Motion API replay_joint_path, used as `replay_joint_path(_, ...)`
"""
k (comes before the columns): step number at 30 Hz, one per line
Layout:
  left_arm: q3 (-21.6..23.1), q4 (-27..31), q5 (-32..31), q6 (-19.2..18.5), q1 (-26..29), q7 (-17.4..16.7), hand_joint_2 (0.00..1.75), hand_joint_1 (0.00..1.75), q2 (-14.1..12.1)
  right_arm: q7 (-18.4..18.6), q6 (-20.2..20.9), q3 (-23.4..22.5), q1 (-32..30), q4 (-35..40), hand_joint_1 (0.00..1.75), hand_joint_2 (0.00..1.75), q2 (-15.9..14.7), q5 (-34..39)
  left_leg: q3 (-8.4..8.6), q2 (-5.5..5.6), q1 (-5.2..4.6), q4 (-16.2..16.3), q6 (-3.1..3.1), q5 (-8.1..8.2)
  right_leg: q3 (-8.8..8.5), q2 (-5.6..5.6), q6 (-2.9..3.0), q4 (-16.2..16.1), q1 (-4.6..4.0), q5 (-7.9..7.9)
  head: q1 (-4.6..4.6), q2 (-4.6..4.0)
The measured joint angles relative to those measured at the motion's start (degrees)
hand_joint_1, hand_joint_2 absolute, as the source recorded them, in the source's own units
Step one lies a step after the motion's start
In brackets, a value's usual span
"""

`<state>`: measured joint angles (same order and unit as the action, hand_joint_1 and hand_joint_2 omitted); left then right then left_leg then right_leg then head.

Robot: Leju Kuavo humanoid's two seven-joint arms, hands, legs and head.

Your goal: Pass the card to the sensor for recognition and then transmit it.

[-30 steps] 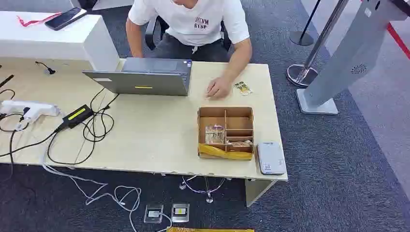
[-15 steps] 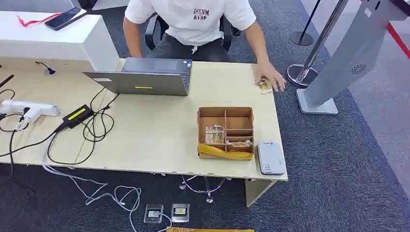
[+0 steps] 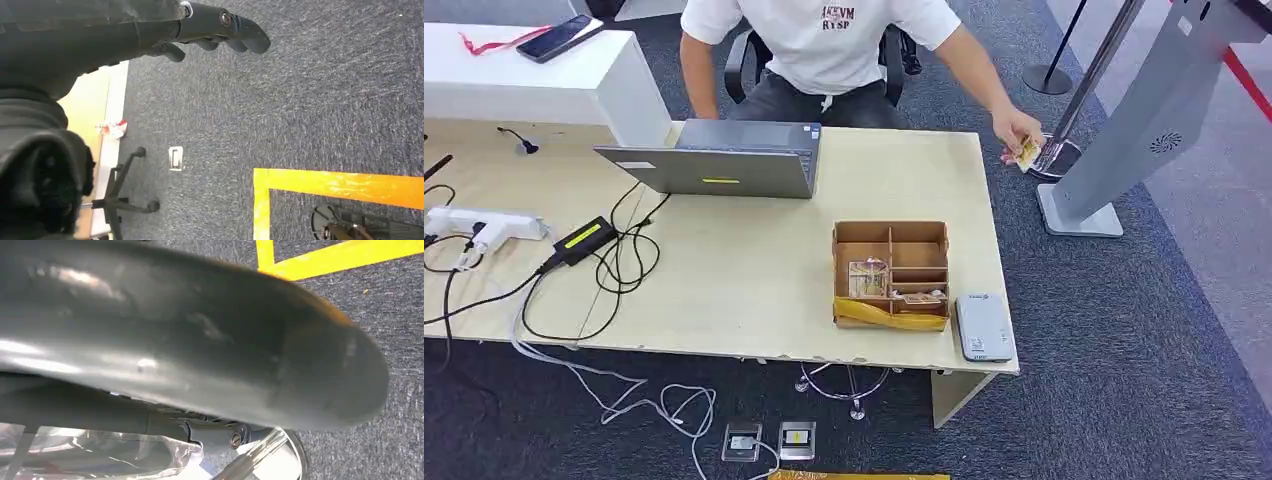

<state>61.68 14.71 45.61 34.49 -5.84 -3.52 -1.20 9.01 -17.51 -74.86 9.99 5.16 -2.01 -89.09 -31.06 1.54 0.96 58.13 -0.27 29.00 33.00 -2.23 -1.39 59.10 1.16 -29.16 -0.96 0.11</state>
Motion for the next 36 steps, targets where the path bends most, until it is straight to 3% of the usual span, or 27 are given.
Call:
replay_joint_path(12, 0.7, 0.0, 1.2, 0.3, -0.1, 0.1, 0.00, 0.00, -0.1, 1.4, -1.2, 1.3, 0.3, 0.0, 0.00, 0.00, -0.4, 0.0, 0.00, 0.00, 0.00, 0.0, 0.00, 0.00, 0.00, 0.00, 0.00, 0.0, 0.00, 0.00, 0.00, 0.00)
replay_joint_path(13, 0.7, 0.0, 1.2, 0.3, -0.1, 0.1, 0.00, 0.00, -0.2, 1.4, -1.2, 1.3, 0.4, 0.0, 0.00, 1.75, -0.4, 0.0, 0.00, 0.00, 0.00, 0.0, 0.00, 0.00, 0.00, 0.00, 0.00, 0.0, 0.00, 0.00, 0.00, 0.00)
replay_joint_path(19, 0.8, 0.0, 1.2, 0.3, -0.1, 0.2, 0.00, 0.00, -0.2, 3.4, -2.6, 1.7, 0.6, 0.0, 0.00, 1.75, -0.9, 0.0, 0.00, 0.00, 0.00, 0.0, 0.00, 0.00, 0.00, 0.00, 0.00, 0.0, 0.01, 0.00, 0.00, 0.00)
replay_joint_path(24, 1.1, 0.0, 1.3, 0.1, -0.2, 0.5, 0.00, 0.00, -0.3, 5.3, -6.8, 1.7, 2.6, 0.1, 0.00, 1.75, -5.2, 0.0, -0.02, -0.01, -0.13, 0.0, 0.06, -0.04, -0.03, -0.01, -0.06, 0.0, 0.14, 0.05, 0.00, 0.00)
replay_joint_path(27, 1.2, 0.0, 1.2, 0.0, -0.2, 1.2, 0.00, 0.00, -0.4, 5.8, -8.5, 2.3, 6.0, 0.4, 0.00, 1.75, -9.7, 0.0, -0.02, -0.05, -0.35, 0.0, 0.18, -0.12, 0.03, -0.04, -0.21, 0.0, 0.37, 0.16, 0.04, 0.00)
replay_joint_path(31, 2.0, 0.0, 1.1, -0.4, -0.4, 1.9, 0.00, 0.00, -0.7, 6.0, -10.2, 4.8, 14.0, 1.2, 0.00, 1.75, -19.4, 0.0, -0.07, -0.05, -0.59, 0.0, 0.41, -0.26, 0.05, -0.04, -0.44, 0.0, 0.62, 0.30, 0.00, 0.00)
replay_joint_path(32, 2.0, 0.0, 1.1, -0.4, -0.5, 2.1, 0.00, 0.00, -0.8, 6.4, -10.4, 6.0, 15.6, 1.4, 0.00, 1.75, -22.4, 0.0, -0.07, 0.00, -0.61, 0.0, 0.44, -0.28, 0.03, -0.01, -0.44, 0.0, 0.63, 0.30, 0.04, 0.00)
replay_joint_path(36, 2.3, 0.0, 1.0, -0.7, -0.5, 2.2, 0.00, 0.00, -1.0, 8.0, -12.0, 11.4, 24.7, 1.5, 0.00, 1.75, -29.0, 0.0, -0.34, 0.07, -0.82, 0.0, 0.61, -0.39, 0.18, 0.04, -0.54, 0.0, 0.85, 0.45, 0.11, 0.00)
